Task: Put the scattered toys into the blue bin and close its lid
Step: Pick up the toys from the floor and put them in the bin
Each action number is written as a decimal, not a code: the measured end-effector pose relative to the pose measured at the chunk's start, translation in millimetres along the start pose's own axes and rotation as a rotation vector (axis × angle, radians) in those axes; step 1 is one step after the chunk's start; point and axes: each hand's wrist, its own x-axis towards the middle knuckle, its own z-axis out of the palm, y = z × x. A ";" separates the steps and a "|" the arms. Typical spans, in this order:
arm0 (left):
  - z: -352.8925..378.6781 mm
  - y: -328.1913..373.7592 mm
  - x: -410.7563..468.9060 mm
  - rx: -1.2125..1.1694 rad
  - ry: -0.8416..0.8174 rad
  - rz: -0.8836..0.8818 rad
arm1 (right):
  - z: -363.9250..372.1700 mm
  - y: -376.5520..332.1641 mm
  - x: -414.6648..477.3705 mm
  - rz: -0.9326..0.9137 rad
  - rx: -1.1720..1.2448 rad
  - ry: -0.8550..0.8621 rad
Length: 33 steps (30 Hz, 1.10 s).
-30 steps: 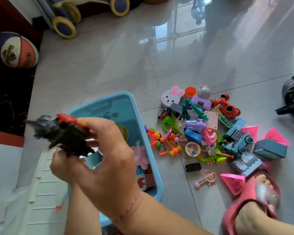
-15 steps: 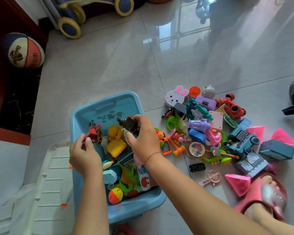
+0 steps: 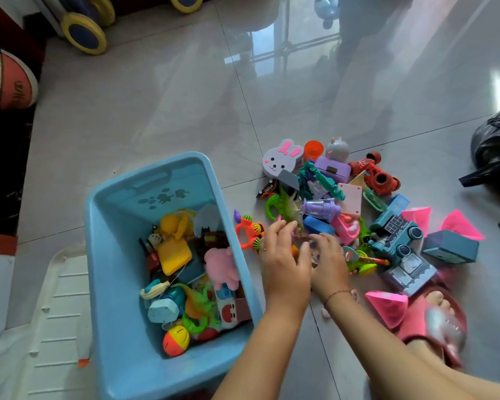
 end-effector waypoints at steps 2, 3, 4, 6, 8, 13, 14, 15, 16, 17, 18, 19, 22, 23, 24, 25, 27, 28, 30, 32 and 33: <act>32.4 -11.5 -1.9 0.052 -0.140 -0.174 | 0.4 21.0 8.5 0.011 -0.085 -0.062; 46.1 -21.2 -1.0 0.102 -0.198 -0.295 | 0.9 29.1 12.9 0.006 -0.141 -0.093; 57.5 -32.5 0.7 0.155 -0.252 -0.414 | 2.1 35.8 16.7 0.002 -0.193 -0.123; 73.3 -50.9 3.4 0.245 -0.336 -0.575 | 5.0 44.7 23.5 0.020 -0.263 -0.168; 83.0 -63.8 4.6 0.304 -0.375 -0.619 | 8.7 51.0 28.9 0.046 -0.293 -0.181; 91.5 -86.0 10.7 0.431 -0.407 -0.566 | 18.9 62.2 34.9 0.033 -0.303 -0.124; 92.3 -89.4 11.7 0.442 -0.400 -0.550 | 20.6 63.5 35.1 0.026 -0.309 -0.111; 92.9 -91.3 12.1 0.445 -0.389 -0.540 | 21.9 64.3 35.1 0.019 -0.315 -0.103; 93.4 -92.9 12.0 0.442 -0.377 -0.537 | 22.7 64.7 35.1 0.017 -0.317 -0.099; 94.0 -94.0 11.8 0.436 -0.367 -0.539 | 23.1 65.1 35.3 0.017 -0.313 -0.097; 94.5 -94.9 11.2 0.433 -0.354 -0.542 | 22.7 65.4 35.6 0.018 -0.305 -0.093; 94.7 -95.5 10.7 0.428 -0.339 -0.545 | 21.8 65.7 35.8 0.018 -0.296 -0.091; 95.2 -95.5 10.1 0.381 -0.318 -0.575 | 16.4 65.1 34.4 0.021 -0.262 -0.100; 94.8 -94.2 10.5 0.357 -0.320 -0.589 | 14.2 64.4 33.6 0.025 -0.246 -0.102; 94.1 -92.2 11.1 0.329 -0.320 -0.605 | 11.7 62.8 32.4 0.031 -0.221 -0.104; 93.1 -89.1 12.3 0.295 -0.315 -0.618 | 8.9 60.9 31.2 0.036 -0.190 -0.104; 88.7 -79.2 15.2 0.229 -0.277 -0.620 | 2.7 54.3 29.3 0.055 -0.093 -0.091; 84.6 -72.3 16.2 0.195 -0.248 -0.605 | -1.9 49.5 28.5 0.081 -0.006 -0.076; 72.2 -57.5 15.9 0.128 -0.194 -0.544 | -16.1 35.7 28.2 0.143 0.225 -0.052; 54.7 -42.3 12.6 0.051 -0.142 -0.461 | -35.4 18.8 29.9 0.162 0.414 -0.032; 44.2 -34.1 10.8 0.007 -0.112 -0.418 | -45.0 10.0 31.0 0.152 0.483 -0.022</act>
